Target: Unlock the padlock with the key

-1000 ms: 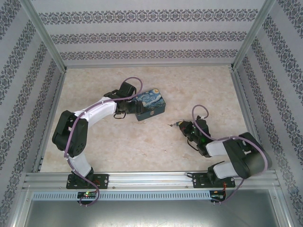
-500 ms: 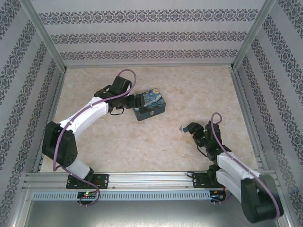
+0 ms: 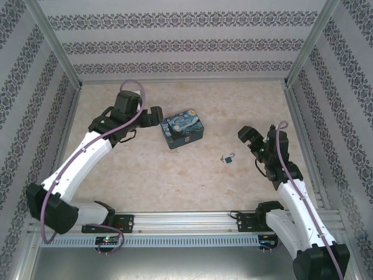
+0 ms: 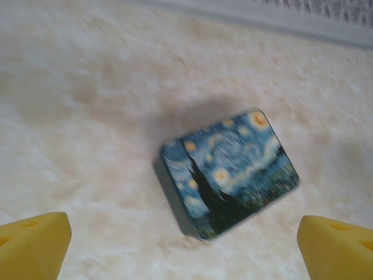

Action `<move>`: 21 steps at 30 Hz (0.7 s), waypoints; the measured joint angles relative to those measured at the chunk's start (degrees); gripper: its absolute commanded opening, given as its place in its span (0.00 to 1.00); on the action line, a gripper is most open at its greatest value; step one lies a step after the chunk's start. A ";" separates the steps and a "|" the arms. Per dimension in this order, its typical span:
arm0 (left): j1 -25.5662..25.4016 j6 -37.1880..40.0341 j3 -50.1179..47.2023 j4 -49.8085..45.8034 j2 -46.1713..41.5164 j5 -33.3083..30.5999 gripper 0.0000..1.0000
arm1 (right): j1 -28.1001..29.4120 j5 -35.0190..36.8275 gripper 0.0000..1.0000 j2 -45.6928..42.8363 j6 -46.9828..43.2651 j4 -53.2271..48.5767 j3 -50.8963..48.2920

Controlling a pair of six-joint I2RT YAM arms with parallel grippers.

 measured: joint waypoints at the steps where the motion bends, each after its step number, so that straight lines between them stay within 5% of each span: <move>1: 0.22 1.07 -1.66 1.20 -1.73 -2.38 1.00 | 0.00 1.33 0.98 1.29 -1.68 -0.42 1.77; 9: 3.28 17.81 -20.92 20.76 -11.21 -21.35 1.00 | 0.00 17.38 0.98 8.37 -13.31 1.20 6.10; 21: 15.10 24.96 -39.93 48.85 -2.47 -20.74 0.99 | -1.57 29.68 0.98 17.11 -28.98 18.25 0.04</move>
